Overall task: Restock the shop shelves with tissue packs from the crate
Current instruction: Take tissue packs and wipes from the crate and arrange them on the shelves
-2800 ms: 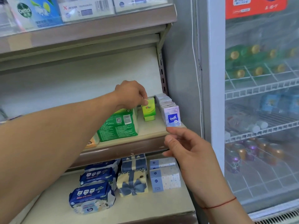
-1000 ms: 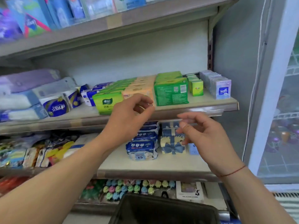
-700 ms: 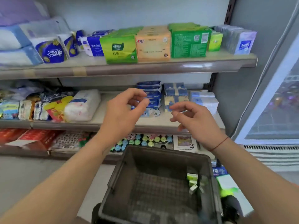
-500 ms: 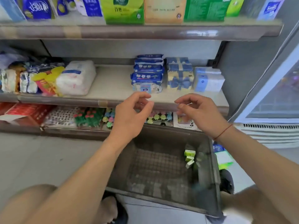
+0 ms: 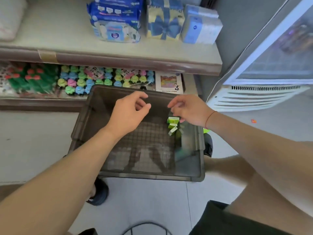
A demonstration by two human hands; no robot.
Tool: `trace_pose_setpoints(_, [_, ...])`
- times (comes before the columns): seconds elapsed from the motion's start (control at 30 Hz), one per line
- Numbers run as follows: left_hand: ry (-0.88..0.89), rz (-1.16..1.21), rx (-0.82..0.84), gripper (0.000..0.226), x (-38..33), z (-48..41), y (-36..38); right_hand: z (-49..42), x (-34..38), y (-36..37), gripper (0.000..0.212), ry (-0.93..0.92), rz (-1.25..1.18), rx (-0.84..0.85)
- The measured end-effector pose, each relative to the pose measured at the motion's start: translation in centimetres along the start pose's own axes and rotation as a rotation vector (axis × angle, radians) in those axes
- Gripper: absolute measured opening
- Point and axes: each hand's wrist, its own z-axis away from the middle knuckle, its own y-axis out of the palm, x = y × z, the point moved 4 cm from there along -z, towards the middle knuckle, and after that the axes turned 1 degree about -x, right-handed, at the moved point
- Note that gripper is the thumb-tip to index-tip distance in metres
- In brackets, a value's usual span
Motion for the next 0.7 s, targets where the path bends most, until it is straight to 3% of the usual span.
trace_pose_setpoints(0.2, [-0.059, -0.109, 0.207, 0.043, 4.5, -1.5, 7.5, -2.5, -5.8, 2.9, 0.021, 0.066, 0.309, 0.040])
trace_pose_setpoints(0.4, [-0.112, -0.049, 0.273, 0.047, 8.2, -3.5, 14.2, -5.8, -11.0, 5.2, 0.032, 0.150, 0.553, 0.121])
trace_pose_setpoints(0.7, [-0.223, 0.067, 0.347, 0.050, 13.0, -6.2, 23.6, -11.9, -14.9, 8.7, 0.041, 0.250, 0.599, 0.163])
